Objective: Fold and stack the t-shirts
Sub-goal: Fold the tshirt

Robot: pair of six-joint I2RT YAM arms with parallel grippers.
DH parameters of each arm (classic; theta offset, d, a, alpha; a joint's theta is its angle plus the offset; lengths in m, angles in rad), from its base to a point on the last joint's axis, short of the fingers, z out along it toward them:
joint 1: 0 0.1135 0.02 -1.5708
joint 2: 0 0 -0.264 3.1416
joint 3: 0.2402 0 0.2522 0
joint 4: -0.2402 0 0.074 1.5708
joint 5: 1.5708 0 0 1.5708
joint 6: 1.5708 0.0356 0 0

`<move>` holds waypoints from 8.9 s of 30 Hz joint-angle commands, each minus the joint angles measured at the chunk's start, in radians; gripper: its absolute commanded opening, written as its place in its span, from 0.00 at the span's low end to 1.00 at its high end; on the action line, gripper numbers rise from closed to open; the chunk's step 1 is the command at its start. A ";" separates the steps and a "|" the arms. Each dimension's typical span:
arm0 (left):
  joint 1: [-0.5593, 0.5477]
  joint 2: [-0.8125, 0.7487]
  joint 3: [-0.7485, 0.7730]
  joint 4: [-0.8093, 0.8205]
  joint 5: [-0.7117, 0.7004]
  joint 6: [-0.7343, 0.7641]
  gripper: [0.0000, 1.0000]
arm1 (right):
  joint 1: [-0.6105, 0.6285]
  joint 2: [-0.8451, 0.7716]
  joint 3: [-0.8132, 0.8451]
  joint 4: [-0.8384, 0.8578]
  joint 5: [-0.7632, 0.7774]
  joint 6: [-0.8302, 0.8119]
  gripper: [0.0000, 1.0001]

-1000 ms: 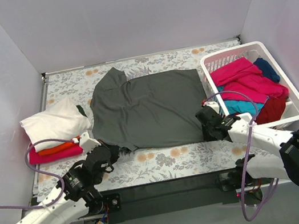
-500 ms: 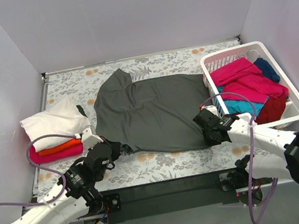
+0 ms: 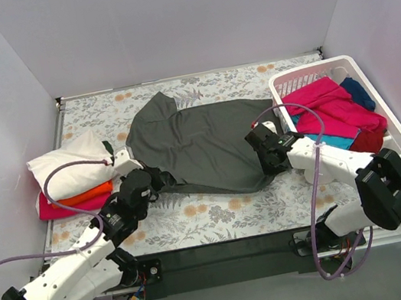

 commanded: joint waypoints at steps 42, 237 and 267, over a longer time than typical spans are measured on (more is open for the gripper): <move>0.446 0.477 0.132 0.453 0.446 0.303 0.00 | -0.188 0.269 0.279 0.054 -0.081 -0.210 0.01; 0.315 0.897 0.213 0.625 0.375 0.431 0.67 | -0.165 0.168 0.123 0.356 -0.247 -0.256 0.41; 0.312 0.931 0.305 0.548 0.705 0.396 0.64 | -0.167 0.129 0.098 0.355 -0.233 -0.254 0.42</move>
